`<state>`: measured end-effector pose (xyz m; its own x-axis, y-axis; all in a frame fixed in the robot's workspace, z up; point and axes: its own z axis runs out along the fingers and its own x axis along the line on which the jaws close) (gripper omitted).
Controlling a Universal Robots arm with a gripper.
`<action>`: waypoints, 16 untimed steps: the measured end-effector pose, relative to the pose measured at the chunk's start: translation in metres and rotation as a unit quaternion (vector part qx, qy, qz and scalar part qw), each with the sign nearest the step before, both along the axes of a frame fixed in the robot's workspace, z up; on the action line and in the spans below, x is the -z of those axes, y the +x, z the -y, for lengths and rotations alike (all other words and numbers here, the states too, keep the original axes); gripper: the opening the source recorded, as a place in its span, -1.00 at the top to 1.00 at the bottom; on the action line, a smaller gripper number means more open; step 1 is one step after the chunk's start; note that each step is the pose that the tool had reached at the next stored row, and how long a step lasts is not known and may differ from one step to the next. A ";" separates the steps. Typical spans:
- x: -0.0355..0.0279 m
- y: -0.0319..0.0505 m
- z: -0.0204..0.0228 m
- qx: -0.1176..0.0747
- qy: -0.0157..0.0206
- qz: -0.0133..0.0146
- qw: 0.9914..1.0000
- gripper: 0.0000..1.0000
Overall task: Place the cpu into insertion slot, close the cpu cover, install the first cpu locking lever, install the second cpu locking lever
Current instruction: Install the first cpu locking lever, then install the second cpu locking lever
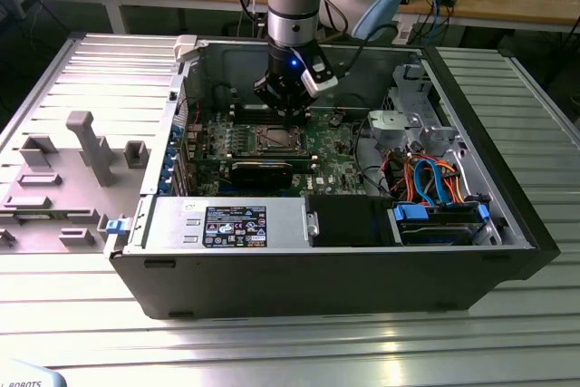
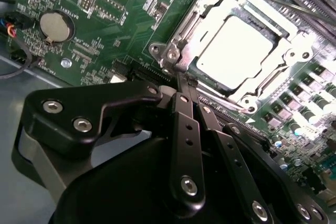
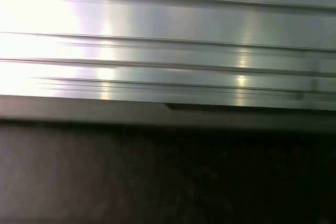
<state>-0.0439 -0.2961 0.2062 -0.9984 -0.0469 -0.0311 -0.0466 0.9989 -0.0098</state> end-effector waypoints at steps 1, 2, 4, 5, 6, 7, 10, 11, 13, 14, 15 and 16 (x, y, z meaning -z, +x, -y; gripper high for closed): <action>0.0001 0.0000 0.0020 0.000 -0.001 0.000 1.000 0.79; 0.0001 0.0000 0.0022 0.000 -0.001 0.000 1.000 0.79; -0.0017 0.0000 0.0024 0.000 -0.001 0.000 1.000 0.79; -0.0018 0.0000 0.0041 0.000 -0.001 0.000 1.000 0.79; -0.0022 0.0000 0.0054 0.000 -0.001 0.000 1.000 0.79; -0.0036 0.0000 0.0055 0.000 -0.001 0.000 1.000 0.79; -0.0073 0.0000 0.0058 0.000 -0.001 0.000 1.000 0.79; -0.0089 0.0000 0.0058 0.000 -0.001 0.000 1.000 0.79; -0.0115 0.0000 0.0058 0.000 -0.001 0.000 1.000 0.79; -0.0134 0.0000 0.0059 0.000 -0.001 0.000 1.000 0.79; -0.0152 0.0000 0.0059 0.000 -0.001 0.000 1.000 0.79; -0.0185 0.0000 0.0059 0.000 -0.001 0.000 1.000 0.79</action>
<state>-0.0439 -0.3019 0.2247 -0.9984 -0.0468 -0.0311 -0.0465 0.9988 -0.0120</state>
